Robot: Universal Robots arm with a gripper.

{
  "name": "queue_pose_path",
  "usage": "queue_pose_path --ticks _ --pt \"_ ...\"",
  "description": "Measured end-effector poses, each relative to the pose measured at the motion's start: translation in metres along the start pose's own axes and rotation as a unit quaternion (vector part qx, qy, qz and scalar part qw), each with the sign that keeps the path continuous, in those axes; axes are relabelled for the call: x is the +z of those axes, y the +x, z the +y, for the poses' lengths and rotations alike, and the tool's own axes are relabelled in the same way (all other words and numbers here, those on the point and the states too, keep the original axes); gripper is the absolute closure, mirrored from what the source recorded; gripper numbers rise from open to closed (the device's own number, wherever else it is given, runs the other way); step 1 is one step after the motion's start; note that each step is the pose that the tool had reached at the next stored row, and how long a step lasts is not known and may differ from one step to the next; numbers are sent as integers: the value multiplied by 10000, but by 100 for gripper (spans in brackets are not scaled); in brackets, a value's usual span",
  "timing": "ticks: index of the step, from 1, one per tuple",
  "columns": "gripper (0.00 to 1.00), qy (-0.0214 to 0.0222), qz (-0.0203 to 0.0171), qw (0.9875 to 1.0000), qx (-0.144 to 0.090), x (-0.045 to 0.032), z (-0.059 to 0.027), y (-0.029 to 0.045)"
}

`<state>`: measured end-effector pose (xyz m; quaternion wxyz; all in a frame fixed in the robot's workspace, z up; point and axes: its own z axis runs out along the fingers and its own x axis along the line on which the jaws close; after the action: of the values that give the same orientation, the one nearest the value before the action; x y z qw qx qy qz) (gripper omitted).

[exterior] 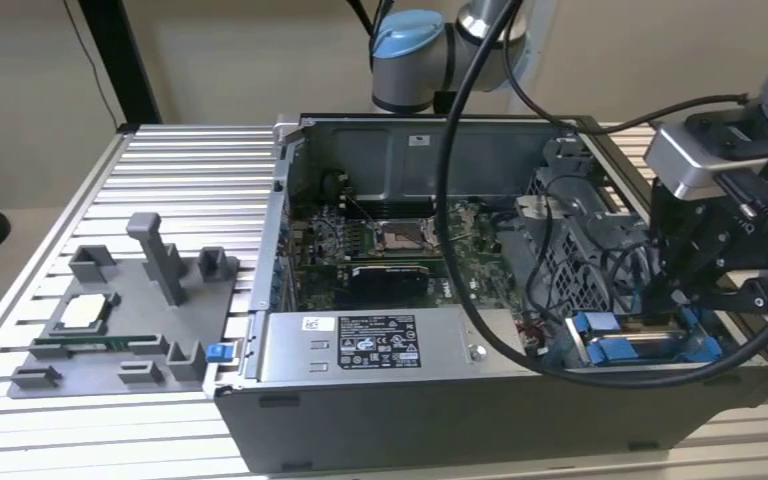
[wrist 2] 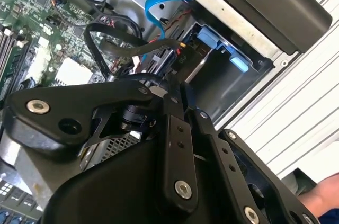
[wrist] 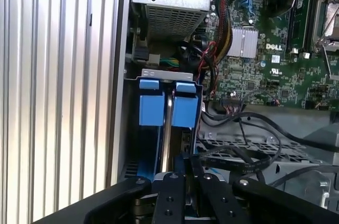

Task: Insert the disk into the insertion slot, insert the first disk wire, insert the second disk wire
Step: 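Insert the second disk wire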

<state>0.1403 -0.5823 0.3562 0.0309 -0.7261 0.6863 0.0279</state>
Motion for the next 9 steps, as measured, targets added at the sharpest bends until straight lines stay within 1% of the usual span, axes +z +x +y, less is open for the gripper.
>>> queue_pose_path --ticks 6,9 --pt "100 1 0 10000 5 27 0 -27" --pt "100 5 0 10000 56 37 0 -29"
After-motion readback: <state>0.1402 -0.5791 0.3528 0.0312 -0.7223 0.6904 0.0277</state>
